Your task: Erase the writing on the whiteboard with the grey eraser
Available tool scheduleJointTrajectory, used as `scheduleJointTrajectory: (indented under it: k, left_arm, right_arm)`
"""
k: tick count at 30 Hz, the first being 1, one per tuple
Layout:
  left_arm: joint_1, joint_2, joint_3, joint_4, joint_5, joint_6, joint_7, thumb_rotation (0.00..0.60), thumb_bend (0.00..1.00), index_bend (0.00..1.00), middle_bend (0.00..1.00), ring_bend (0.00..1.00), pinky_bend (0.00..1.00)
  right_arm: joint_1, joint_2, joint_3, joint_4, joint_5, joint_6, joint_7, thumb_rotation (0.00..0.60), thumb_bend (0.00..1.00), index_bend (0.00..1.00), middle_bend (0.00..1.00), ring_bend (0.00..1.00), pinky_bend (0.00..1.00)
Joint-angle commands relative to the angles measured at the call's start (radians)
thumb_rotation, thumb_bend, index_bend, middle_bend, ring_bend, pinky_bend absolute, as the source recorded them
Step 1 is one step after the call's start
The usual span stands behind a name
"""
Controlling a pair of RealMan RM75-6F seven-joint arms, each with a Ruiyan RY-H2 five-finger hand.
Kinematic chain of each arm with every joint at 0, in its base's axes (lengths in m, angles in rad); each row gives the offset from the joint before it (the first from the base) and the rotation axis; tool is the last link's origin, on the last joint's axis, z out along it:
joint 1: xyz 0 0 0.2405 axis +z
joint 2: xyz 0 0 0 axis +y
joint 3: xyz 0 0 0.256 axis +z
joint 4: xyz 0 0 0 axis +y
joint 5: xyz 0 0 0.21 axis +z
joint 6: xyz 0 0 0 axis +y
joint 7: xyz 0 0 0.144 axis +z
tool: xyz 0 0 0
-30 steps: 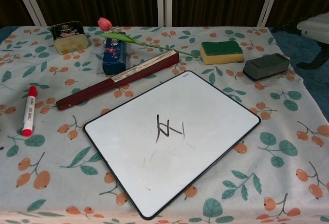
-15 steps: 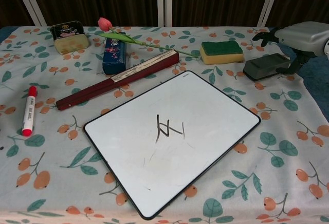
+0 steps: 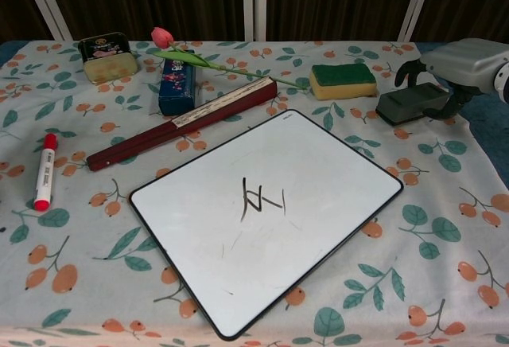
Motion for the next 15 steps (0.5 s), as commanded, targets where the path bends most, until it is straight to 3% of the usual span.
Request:
scheduleJointTrajectory:
  k: [1,8,15]
  left_arm:
    - [0.000,0.002,0.000,-0.004,0.000,-0.002,0.002,0.137,0.16,0.16,0.13,0.08,0.18]
    - [-0.001,0.007,-0.004,-0.019,-0.008,-0.007,0.018,0.134,0.16,0.16,0.13,0.08,0.18]
    - [-0.003,0.003,-0.004,-0.018,-0.011,-0.013,0.021,0.130,0.16,0.16,0.13,0.08,0.18]
  right_arm:
    - [0.001,-0.002,-0.001,-0.002,0.004,0.000,-0.001,0.600,0.30,0.27,0.29,0.17,0.24]
    - [0.002,0.000,-0.009,-0.008,0.003,-0.001,0.005,0.600,0.31,0.33,0.33,0.23,0.26]
    - [-0.006,0.007,-0.017,-0.013,-0.024,0.032,0.027,0.600,0.32,0.49,0.45,0.33,0.32]
